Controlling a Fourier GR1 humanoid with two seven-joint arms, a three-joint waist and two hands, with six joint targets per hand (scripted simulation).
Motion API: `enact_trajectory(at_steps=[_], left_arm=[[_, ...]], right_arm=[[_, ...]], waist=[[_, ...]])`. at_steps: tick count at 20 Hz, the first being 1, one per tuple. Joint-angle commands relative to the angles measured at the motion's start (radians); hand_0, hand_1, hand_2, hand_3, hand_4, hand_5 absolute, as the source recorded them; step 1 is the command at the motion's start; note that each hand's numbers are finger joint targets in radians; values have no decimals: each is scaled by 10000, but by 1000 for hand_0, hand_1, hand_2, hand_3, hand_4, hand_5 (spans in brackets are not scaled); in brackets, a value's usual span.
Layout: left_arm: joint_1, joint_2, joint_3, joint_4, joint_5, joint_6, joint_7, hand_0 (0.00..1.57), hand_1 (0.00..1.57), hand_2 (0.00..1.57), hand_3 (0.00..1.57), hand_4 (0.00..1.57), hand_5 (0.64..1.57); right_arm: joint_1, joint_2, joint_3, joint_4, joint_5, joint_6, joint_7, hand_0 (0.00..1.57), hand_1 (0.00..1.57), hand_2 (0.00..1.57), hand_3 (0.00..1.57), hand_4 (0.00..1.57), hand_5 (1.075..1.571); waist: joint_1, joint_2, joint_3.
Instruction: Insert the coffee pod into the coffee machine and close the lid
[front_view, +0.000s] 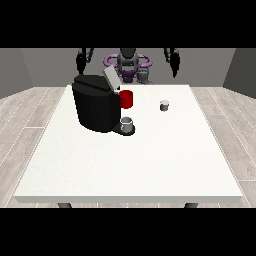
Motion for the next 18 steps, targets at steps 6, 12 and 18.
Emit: enact_trajectory(at_steps=[6, 12, 18], left_arm=[[-242, 1967, -482, 63, -1566, -1452, -1293, 0, 0, 0, 0, 0, 1571], [-1977, 3235, 120, 1109, -2306, -1699, 3, 0, 0, 0, 0, 0, 1571], [-2563, 3875, 212, 3044, -3221, -1963, -595, 0, 0, 0, 0, 0, 1571]], right_arm=[[-221, -56, -357, 682, -427, 400, -490, 0, 0, 0, 0, 0, 1571], [-702, 690, 489, 351, 1938, -1893, -725, 0, 0, 0, 0, 0, 1571], [-1098, 438, 628, -211, 1707, -1324, -103, 0, 0, 0, 0, 0, 1571]], waist=[[-116, 542, -77], [-1082, 1433, -81], [-1679, 1881, -86]])
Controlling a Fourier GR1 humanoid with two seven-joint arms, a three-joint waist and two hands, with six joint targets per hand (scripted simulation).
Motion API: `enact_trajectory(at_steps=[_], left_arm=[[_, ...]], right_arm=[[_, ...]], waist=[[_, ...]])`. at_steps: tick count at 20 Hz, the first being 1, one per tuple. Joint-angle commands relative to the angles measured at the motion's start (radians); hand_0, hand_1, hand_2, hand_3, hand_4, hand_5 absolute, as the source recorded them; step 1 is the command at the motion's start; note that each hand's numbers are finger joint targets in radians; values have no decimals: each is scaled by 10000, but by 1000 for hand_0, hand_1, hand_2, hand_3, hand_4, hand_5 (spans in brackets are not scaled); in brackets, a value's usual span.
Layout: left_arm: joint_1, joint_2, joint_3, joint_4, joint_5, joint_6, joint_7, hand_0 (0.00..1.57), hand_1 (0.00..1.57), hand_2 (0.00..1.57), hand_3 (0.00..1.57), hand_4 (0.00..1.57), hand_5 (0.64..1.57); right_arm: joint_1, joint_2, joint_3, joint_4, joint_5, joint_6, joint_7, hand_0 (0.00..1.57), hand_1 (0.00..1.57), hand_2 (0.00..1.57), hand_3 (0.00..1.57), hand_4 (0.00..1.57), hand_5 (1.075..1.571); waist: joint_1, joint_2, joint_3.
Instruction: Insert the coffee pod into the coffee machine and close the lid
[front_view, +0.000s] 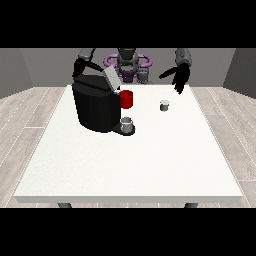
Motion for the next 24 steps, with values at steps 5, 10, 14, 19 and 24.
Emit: enact_trajectory(at_steps=[5, 10, 14, 19, 24], left_arm=[[-1529, 816, 351, 2450, -746, -731, -437, 0, 0, 0, 0, 0, 1571], [-1732, 51, -437, 3270, -2236, 301, -615, 0, 0, 0, 0, 0, 1571], [-2186, -154, -265, 3900, -2685, 1168, -1342, 261, 261, 589, 247, 0, 1571], [-2423, -381, -647, 4328, -3632, 1590, -1248, 839, 839, 918, 756, 298, 1571], [-3105, -348, -1043, 4878, -4795, 2488, -1419, 941, 941, 1039, 871, 429, 1571]], right_arm=[[-218, 362, 423, -176, 42, 63, 318, 0, 0, 0, 0, 0, 1571], [-774, 320, 142, 364, 264, -285, 550, 0, 0, 0, 0, 0, 1571], [-705, 512, 248, 884, -248, -157, 94, 0, 0, 0, 0, 0, 1571], [-1102, 167, -359, 1631, -385, 89, 421, 0, 0, 0, 0, 0, 1571], [-1512, 510, 53, 1933, 121, -364, 29, 0, 0, 0, 0, 0, 1571]], waist=[[-525, 603, -1], [-226, 713, 0], [-237, 1184, -1], [143, 637, 2], [-120, 1349, 0]])
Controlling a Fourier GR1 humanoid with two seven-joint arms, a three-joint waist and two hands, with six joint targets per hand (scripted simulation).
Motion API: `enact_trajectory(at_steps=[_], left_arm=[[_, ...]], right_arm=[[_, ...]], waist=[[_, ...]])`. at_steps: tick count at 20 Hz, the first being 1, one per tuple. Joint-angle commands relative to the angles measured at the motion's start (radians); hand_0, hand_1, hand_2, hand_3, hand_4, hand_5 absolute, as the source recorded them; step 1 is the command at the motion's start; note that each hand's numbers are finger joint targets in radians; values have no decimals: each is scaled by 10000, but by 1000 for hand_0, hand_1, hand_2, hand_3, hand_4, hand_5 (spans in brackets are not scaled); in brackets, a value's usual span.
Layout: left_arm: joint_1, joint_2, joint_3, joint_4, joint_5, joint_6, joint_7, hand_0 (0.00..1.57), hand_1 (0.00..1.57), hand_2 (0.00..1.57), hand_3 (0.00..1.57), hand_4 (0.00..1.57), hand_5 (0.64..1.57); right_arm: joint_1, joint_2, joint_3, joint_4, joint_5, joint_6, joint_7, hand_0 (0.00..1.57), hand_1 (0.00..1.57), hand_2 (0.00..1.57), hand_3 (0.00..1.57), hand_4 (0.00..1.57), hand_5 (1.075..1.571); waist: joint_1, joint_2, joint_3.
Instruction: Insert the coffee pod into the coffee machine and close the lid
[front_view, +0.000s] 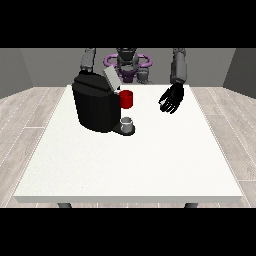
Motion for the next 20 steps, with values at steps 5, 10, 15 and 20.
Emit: enact_trajectory(at_steps=[5, 10, 15, 20], left_arm=[[-463, 170, -900, 938, -1622, -371, 392, 872, 872, 1024, 880, 339, 1571], [-387, 219, -784, 1760, -1918, -795, -56, 789, 789, 960, 845, 392, 1571], [-696, 67, -652, 2140, -2310, -571, -698, 909, 909, 1050, 956, 411, 1571], [-762, -441, -374, 1997, -2068, -673, -851, 1277, 1277, 1311, 1244, 496, 1571]], right_arm=[[-241, 145, 331, 685, 32, -233, 33, 0, 0, 0, 0, 0, 1571], [85, 27, 41, 731, -250, 319, 246, 0, 0, 0, 0, 0, 1571], [-345, 54, -404, 1623, -395, -78, -485, 0, 0, 0, 0, 0, 1571], [260, -390, -684, 2020, -690, 476, -804, 0, 0, 0, 0, 0, 1571]], waist=[[-32, -197, 1], [-65, -811, -1], [301, -508, -1], [245, -1051, 1]])
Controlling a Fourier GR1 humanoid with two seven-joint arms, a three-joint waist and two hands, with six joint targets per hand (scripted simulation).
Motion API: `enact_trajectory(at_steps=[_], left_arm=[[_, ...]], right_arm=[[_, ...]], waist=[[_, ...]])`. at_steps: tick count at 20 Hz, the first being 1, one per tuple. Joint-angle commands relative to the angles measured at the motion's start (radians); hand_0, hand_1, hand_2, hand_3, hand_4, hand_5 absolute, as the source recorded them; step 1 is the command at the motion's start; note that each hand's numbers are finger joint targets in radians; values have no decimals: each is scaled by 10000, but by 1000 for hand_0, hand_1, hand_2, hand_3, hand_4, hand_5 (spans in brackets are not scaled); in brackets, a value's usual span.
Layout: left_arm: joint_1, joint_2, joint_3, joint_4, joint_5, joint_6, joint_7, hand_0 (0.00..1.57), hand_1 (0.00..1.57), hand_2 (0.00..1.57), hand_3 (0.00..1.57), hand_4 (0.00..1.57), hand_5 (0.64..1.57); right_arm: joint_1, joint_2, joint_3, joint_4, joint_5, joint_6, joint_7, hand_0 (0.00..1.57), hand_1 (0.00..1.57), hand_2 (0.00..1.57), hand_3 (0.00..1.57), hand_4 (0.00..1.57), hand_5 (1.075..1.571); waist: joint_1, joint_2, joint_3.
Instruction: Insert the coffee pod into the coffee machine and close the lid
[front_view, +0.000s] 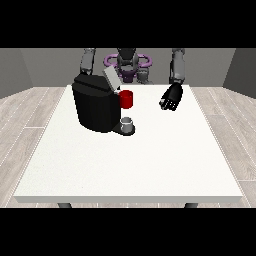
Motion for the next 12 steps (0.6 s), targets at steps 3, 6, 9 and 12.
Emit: enact_trajectory(at_steps=[3, 6, 9, 12], left_arm=[[-424, -265, 646, -178, 898, -724, -870, 1433, 1433, 1423, 1352, 489, 1571], [-787, -740, 612, -336, 757, -999, -128, 1447, 1447, 1431, 1354, 530, 1571], [-1028, -785, 351, -898, 761, -2191, 191, 1403, 1403, 1395, 1319, 502, 1571], [-1746, -713, 557, -1080, 970, -2946, 602, 1402, 1402, 1390, 1329, 542, 1571]], right_arm=[[210, -72, -26, 488, 530, -587, 63, 0, 0, 0, 0, 0, 1571], [38, -95, -145, 1030, 612, -710, -142, 0, 0, 0, 0, 0, 1571], [-41, -217, -439, 1626, 466, -670, -111, 0, 0, 0, 0, 0, 1571], [283, -322, -396, 1860, 441, -429, -278, 0, 0, 0, 0, 0, 1571]], waist=[[236, -340, -3], [274, -463, 1], [694, -1145, 4], [451, -1327, 5]])
